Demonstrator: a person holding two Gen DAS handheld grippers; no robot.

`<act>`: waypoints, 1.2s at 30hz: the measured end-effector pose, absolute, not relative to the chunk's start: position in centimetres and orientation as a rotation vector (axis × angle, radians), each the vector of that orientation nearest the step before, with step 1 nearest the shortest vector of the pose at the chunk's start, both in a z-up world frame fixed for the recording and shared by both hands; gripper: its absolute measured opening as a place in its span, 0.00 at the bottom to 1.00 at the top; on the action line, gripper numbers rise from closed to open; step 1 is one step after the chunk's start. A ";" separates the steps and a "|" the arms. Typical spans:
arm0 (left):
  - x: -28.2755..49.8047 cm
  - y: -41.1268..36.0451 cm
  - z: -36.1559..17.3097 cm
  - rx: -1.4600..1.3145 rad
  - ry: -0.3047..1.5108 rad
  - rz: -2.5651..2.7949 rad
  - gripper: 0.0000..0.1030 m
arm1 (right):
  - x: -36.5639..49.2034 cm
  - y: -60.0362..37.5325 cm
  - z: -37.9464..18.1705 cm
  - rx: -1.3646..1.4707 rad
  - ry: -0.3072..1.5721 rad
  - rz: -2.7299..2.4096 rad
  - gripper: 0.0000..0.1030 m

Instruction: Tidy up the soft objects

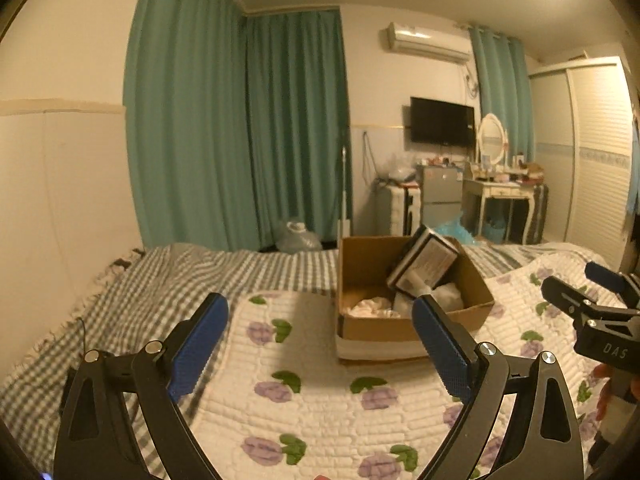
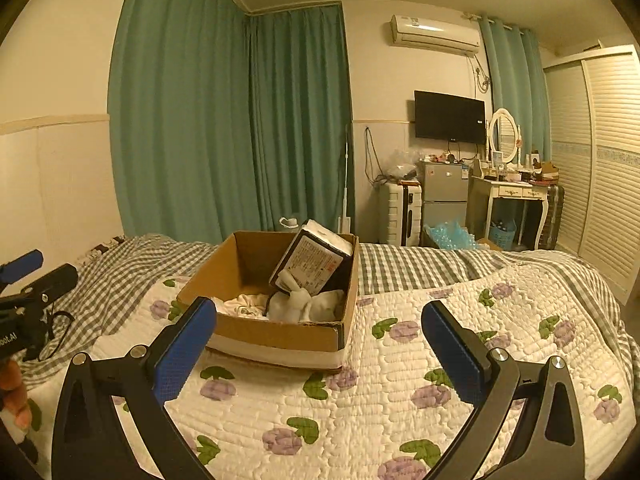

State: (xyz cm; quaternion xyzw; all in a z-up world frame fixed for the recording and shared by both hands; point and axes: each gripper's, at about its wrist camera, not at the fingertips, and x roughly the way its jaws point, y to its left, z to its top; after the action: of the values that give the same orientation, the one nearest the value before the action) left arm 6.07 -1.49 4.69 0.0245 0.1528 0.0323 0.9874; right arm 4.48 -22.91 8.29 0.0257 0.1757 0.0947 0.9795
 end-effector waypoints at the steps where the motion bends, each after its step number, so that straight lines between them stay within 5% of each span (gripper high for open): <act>1: 6.0 -1.7 4.7 0.053 0.306 0.063 0.92 | 4.5 -22.9 8.3 0.052 0.355 0.191 1.00; 36: 5.6 -1.7 3.2 0.034 0.339 0.025 0.92 | 3.8 -21.8 8.1 0.044 0.378 0.199 1.00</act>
State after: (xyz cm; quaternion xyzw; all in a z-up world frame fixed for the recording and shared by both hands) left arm 5.63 -1.67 3.24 0.0167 0.1684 0.0124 0.9855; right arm 3.83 -21.79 8.13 0.0216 0.1874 0.0985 0.9771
